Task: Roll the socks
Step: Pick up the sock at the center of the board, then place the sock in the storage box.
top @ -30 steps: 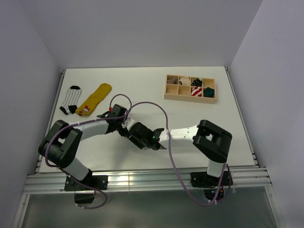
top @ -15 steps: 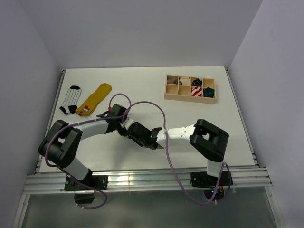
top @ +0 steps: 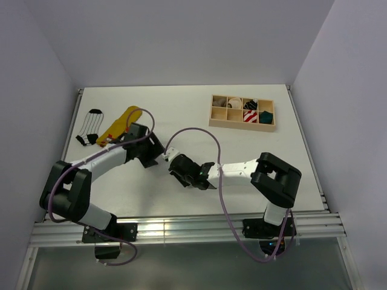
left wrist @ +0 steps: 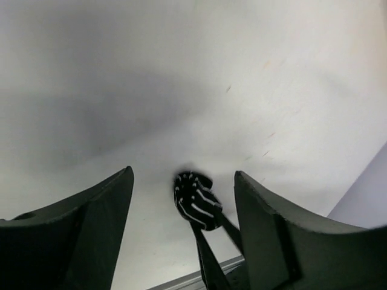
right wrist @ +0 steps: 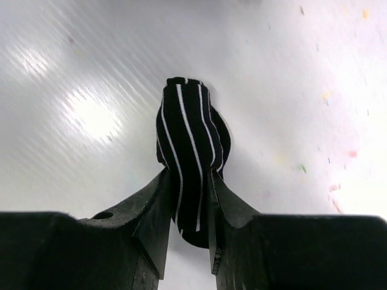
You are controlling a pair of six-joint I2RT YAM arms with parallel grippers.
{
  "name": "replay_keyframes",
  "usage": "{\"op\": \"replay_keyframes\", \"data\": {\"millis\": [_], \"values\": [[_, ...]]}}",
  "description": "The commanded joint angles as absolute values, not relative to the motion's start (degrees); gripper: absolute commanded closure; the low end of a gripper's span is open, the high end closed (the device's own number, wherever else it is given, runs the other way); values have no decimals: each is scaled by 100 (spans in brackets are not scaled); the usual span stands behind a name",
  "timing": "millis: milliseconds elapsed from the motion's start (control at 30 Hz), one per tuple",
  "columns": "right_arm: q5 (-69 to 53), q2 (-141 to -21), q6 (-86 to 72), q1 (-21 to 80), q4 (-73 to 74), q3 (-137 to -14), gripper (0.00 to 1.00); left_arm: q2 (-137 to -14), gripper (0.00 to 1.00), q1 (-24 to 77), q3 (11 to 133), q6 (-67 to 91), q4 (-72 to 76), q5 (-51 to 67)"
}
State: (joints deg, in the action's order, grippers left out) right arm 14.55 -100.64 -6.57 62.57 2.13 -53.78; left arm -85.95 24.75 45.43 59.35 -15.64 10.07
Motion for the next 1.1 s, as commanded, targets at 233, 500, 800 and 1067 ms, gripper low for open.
{"op": "replay_keyframes", "data": {"millis": [233,500,800,1067], "values": [[1011,-8808,-1221,5476,633,-4746,100,-7666,22,907,5844,4888,-2583,598],[1204,-7823,-1652,4167,1133,-5193,100,-6382,11,238,5977,3956,-2725,211],[985,-7857,-2082,1970,1257,-6186,100,-4764,0,18,5537,3332,-2470,-685],[1450,-9060,-2461,626,1161,-7372,100,-4702,0,18,5072,3173,-2206,-685]]}}
